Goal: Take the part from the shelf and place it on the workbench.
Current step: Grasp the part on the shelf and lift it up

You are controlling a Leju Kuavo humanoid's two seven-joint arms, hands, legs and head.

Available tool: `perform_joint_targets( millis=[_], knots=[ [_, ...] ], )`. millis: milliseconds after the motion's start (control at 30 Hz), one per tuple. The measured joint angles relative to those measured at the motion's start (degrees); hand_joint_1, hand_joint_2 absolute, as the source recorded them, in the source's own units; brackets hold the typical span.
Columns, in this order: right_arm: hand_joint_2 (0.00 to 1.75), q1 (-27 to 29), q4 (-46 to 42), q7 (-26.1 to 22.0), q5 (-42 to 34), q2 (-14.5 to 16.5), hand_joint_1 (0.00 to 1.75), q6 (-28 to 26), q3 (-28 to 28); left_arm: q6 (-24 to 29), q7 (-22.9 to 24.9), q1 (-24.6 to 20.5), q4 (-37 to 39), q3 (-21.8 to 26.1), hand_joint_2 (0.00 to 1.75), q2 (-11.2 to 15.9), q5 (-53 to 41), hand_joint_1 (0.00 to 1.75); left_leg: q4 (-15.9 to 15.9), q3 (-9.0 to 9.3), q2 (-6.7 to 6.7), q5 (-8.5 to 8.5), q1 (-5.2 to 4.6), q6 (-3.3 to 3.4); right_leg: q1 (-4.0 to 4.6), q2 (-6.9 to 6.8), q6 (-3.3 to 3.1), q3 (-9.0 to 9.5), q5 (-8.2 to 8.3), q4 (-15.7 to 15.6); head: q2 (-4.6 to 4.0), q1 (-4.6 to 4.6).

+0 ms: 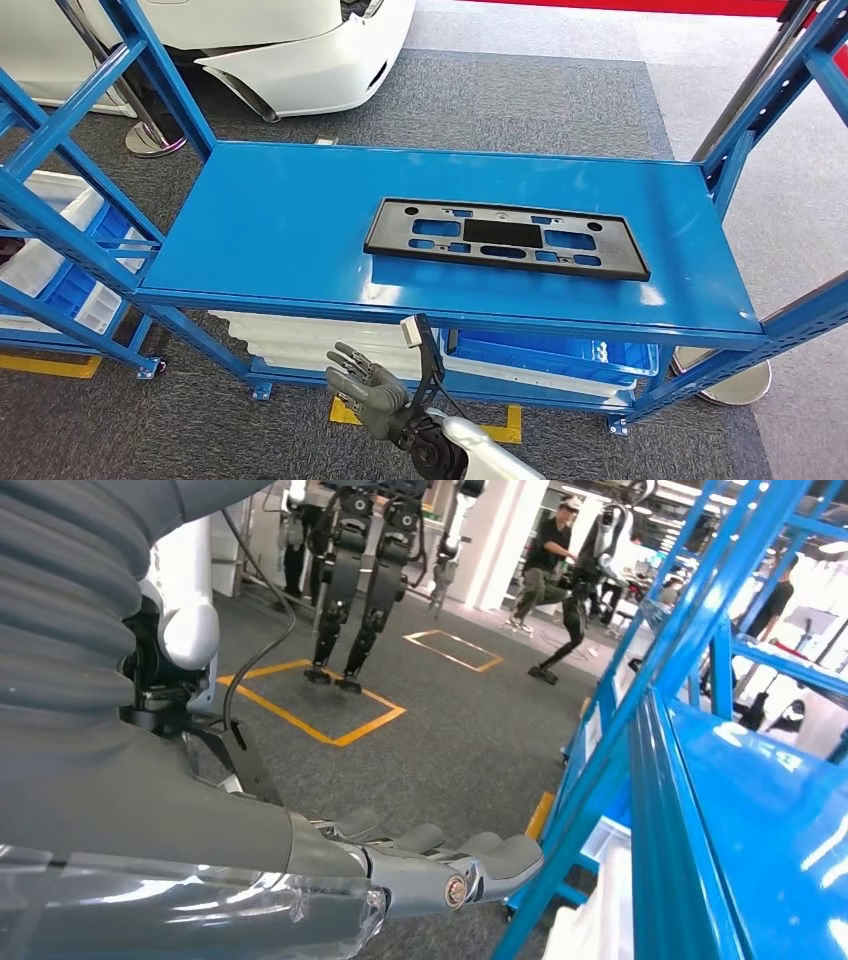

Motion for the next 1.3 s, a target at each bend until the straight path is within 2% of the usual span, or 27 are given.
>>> perform_joint_targets(
  millis=[367,500,633,833,900,967,1033,1067,1133,1233,1300],
  knots=[
    [1.75,-0.65,1.03,-0.34,-0.28,0.76,0.0,0.04,1.89,-0.01,0.01,-0.01,0.01,-0.44,0.0,0.0,0.16,0.0,0.0,-0.02,0.0,0.0,-0.01,0.0,-0.01,0.0,0.0,0.0,0.0,-0.01,-0.01,0.1],
    [1.75,-1.53,1.0,-2.61,1.33,0.9,0.0,0.85,2.4,-0.01,0.01,-0.04,0.01,-0.68,0.0,0.0,0.22,0.0,0.01,-0.01,0.0,0.01,-0.01,0.0,-0.01,0.02,0.01,0.0,0.01,-0.01,0.0,0.08],
    [1.75,-4.44,-1.1,-3.76,5.04,0.85,0.0,0.34,2.81,-0.02,0.16,-0.35,0.0,-1.32,0.0,0.0,0.28,0.0,0.01,0.0,0.0,0.06,0.0,0.01,-0.01,0.02,0.01,-0.01,0.04,-0.01,0.01,0.04],
    [1.75,-8.46,-9.36,-2.66,16.97,-1.79,0.0,-6.61,2.72,0.0,0.03,-0.78,0.01,-1.58,0.0,0.0,1.91,0.0,0.03,0.02,0.01,0.07,-0.02,0.02,-0.02,0.04,0.0,-0.02,0.08,-0.01,-0.01,0.03],
    [1.75,-9.28,-12.99,1.4,27.05,-4.11,0.0,-14.54,2.34,0.07,-0.52,-0.62,0.02,-1.61,0.0,0.0,3.16,0.0,0.06,0.01,0.01,0.07,-0.04,0.02,-0.05,0.04,0.01,-0.02,0.1,-0.02,0.0,0.02],
    [1.75,-9.93,-17.51,10.49,42.48,-7.49,0.0,-26.15,1.63,0.14,-1.23,-0.18,0.03,-1.61,0.0,0.0,4.3,0.0,0.1,0.0,0.0,0.07,-0.07,0.03,-0.09,0.03,0.03,0.0,0.11,-0.03,0.0,-0.02],
    [1.75,-9.9,-22.58,18.97,55.95,-11.49,0.0,-33.37,0.23,0.1,-1.99,0.58,0.08,-1.61,0.0,0.0,5.01,0.0,0.13,-0.02,0.02,0.06,-0.1,0.04,-0.12,0.06,0.06,-0.01,0.12,-0.04,0.0,0.06],
    [1.75,-9.61,-24.92,21.47,60.46,-13.49,0.0,-33.71,-0.8,0.07,-2.39,0.99,0.12,-1.61,0.0,0.0,5.28,0.0,0.14,-0.03,0.07,0.05,-0.12,0.06,-0.14,0.12,0.08,-0.02,0.14,-0.04,0.01,0.14],
    [1.75,-8.66,-29.39,24.65,66.53,-16.63,0.0,-30.87,-2.94,0.08,-3.01,1.5,0.22,-1.61,0.0,0.0,5.73,0.0,0.17,-0.02,0.17,0.03,-0.13,0.09,-0.17,0.22,0.15,-0.06,0.18,-0.07,0.0,0.2],
    [1.75,-7.2,-34.91,30.22,75.28,-20.05,0.0,-27.37,-5.43,0.24,-3.4,1.71,0.28,-1.61,0.0,0.0,6.25,0.0,0.16,-0.04,0.15,0.03,-0.12,0.09,-0.17,0.14,0.17,-0.07,0.19,-0.09,0.0,0.13],
    [1.75,-6.65,-37.73,36.04,82.37,-22.0,0.0,-24.13,-6.89,0.27,-3.46,1.89,0.29,-1.61,0.0,0.0,6.54,0.0,0.15,-0.04,0.14,0.03,-0.11,0.09,-0.17,0.15,0.17,-0.06,0.2,-0.09,0.0,0.11]
  ],
)
